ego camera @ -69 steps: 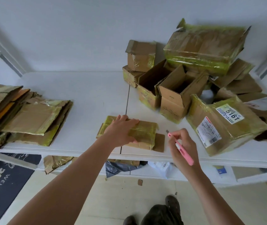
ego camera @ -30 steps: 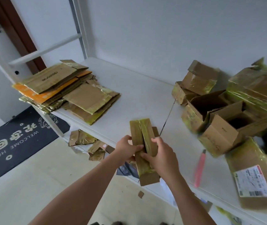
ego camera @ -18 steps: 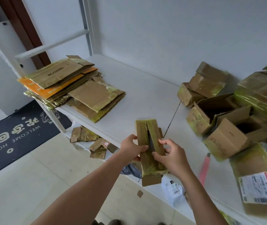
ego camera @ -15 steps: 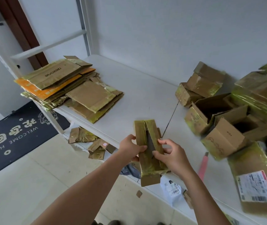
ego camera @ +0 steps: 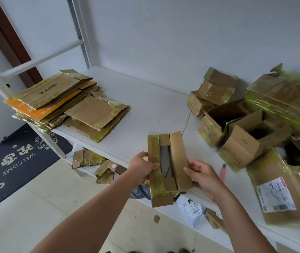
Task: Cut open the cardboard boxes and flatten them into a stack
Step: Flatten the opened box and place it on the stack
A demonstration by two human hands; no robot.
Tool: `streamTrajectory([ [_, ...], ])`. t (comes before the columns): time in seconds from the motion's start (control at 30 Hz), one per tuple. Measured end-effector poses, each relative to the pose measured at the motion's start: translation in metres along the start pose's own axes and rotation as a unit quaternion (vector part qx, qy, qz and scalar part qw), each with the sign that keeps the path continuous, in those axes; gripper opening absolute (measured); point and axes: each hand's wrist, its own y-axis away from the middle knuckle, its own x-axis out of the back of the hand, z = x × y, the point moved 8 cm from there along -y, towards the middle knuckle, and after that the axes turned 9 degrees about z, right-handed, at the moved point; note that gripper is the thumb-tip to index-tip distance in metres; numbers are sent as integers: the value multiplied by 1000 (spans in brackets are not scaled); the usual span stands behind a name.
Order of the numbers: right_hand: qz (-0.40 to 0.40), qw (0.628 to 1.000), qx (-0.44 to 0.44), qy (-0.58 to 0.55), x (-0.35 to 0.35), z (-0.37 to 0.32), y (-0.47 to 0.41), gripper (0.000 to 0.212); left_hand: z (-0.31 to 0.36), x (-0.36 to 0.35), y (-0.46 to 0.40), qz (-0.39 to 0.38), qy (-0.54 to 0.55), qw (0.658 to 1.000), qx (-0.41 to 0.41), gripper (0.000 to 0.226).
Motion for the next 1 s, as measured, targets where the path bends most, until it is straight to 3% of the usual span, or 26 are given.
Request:
streamTrajectory([
  [0.13, 38, 999, 14, 8, 2, -12, 7, 21, 8, -4, 7, 29, -26, 998, -47, 55],
  [0.3, 101, 989, 101, 34, 14, -40, 18, 25, 40, -13, 20, 49, -17, 992, -111, 63],
  [0.43, 143, 973, 177, 32, 24, -62, 30, 27, 61, -16, 30, 100, -45, 979, -171, 48],
  [0.67, 174, 972, 145, 63, 30, -33, 28, 21, 36, -24, 35, -11, 9, 995, -102, 11],
  [0.77, 221, 969, 109, 36, 47, -17, 25, 25, 30, -22, 40, -94, 93, 989, -67, 18],
  [0.87, 196, 972, 118, 51, 45, -21, 23, 26, 26, -12, 38, -107, 145, 983, -37, 33],
  [0.93, 175, 972, 141, 75, 39, -32, 26, 21, 27, 1, 30, -39, 123, 990, -53, 68],
  [1.0, 163, 967, 170, 100, 34, -46, 31, 19, 42, 19, 29, 67, 11, 989, -131, 98],
])
